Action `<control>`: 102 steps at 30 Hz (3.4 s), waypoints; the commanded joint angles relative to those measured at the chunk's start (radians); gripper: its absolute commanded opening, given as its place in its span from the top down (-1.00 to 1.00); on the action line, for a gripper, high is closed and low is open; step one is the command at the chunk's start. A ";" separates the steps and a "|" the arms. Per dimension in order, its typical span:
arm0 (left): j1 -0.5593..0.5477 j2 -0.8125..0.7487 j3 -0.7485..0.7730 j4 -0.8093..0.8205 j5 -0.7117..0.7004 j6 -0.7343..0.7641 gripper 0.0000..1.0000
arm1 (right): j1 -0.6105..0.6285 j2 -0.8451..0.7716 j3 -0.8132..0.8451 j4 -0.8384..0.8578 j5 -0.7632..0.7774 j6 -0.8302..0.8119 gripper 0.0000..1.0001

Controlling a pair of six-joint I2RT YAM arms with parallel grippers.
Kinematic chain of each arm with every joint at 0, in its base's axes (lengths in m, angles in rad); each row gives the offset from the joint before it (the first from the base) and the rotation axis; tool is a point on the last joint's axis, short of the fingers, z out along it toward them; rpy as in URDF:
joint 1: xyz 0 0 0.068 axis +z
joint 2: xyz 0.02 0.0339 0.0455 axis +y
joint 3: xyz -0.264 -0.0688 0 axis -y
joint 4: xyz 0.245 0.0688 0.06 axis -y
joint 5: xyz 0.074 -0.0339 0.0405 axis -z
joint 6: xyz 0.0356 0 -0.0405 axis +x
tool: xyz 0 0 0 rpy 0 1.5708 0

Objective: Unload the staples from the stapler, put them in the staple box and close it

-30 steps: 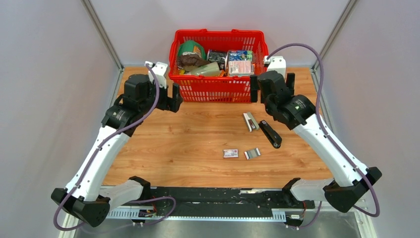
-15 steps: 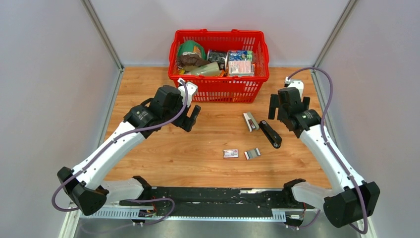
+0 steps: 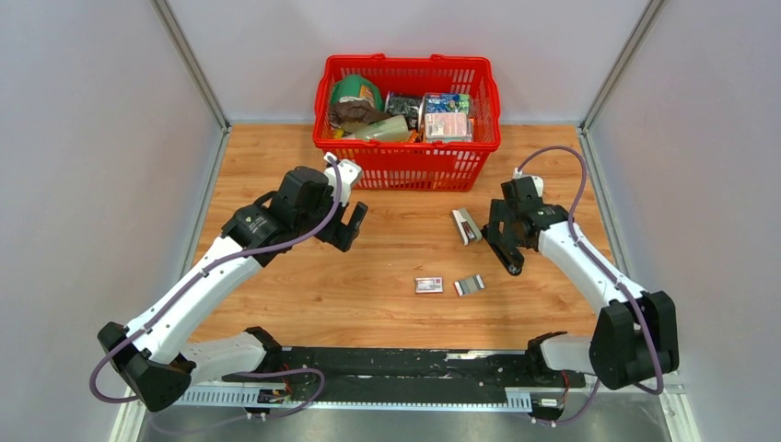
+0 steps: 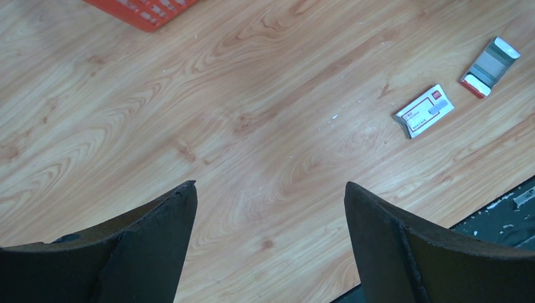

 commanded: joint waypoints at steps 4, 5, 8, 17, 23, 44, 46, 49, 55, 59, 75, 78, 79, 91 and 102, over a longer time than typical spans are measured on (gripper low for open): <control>-0.001 -0.012 -0.006 0.030 0.032 0.013 -0.87 | -0.013 0.066 -0.019 0.093 -0.108 0.053 -0.79; -0.001 -0.012 -0.008 0.030 0.030 0.014 -0.87 | -0.014 0.077 -0.022 0.096 -0.127 0.055 -0.77; -0.001 -0.013 -0.011 0.030 0.026 0.016 -0.87 | -0.014 0.108 -0.032 0.107 -0.138 0.072 -0.75; -0.001 -0.004 -0.014 0.030 0.018 0.016 -0.87 | -0.014 0.171 -0.030 0.125 -0.080 0.100 -0.69; -0.001 0.010 -0.008 0.027 0.024 0.016 -0.87 | -0.014 0.183 -0.030 0.119 -0.105 0.106 -0.37; -0.001 0.002 -0.010 0.022 0.014 0.016 -0.87 | -0.005 0.157 -0.085 0.127 -0.171 0.162 0.37; -0.001 0.002 -0.013 0.019 0.011 0.016 -0.87 | -0.007 0.152 -0.088 0.125 -0.166 0.166 0.47; -0.001 -0.001 -0.014 0.020 0.006 0.014 -0.87 | -0.007 0.134 -0.088 0.116 -0.148 0.170 0.65; -0.001 -0.008 -0.014 0.022 -0.003 0.016 -0.87 | 0.024 0.067 -0.014 0.035 -0.063 0.155 0.90; -0.001 -0.024 -0.010 0.030 -0.002 0.011 -0.86 | 0.079 0.019 0.088 -0.051 -0.017 0.109 0.95; -0.001 -0.248 -0.062 0.103 0.069 -0.035 -0.86 | 0.406 0.134 0.352 -0.045 -0.153 -0.213 0.90; -0.001 -0.277 -0.075 0.090 0.072 -0.038 -0.86 | 0.438 0.172 0.369 0.024 -0.238 -0.291 0.93; -0.001 -0.292 -0.085 0.090 0.072 -0.039 -0.86 | 0.444 0.186 0.370 0.063 -0.261 -0.336 0.95; -0.001 -0.380 -0.095 0.057 0.129 -0.036 -0.86 | 0.489 0.378 0.388 0.352 -0.687 -0.765 0.87; -0.001 -0.406 -0.097 0.033 0.147 -0.010 -0.87 | 0.492 0.634 0.551 0.383 -0.980 -1.015 0.81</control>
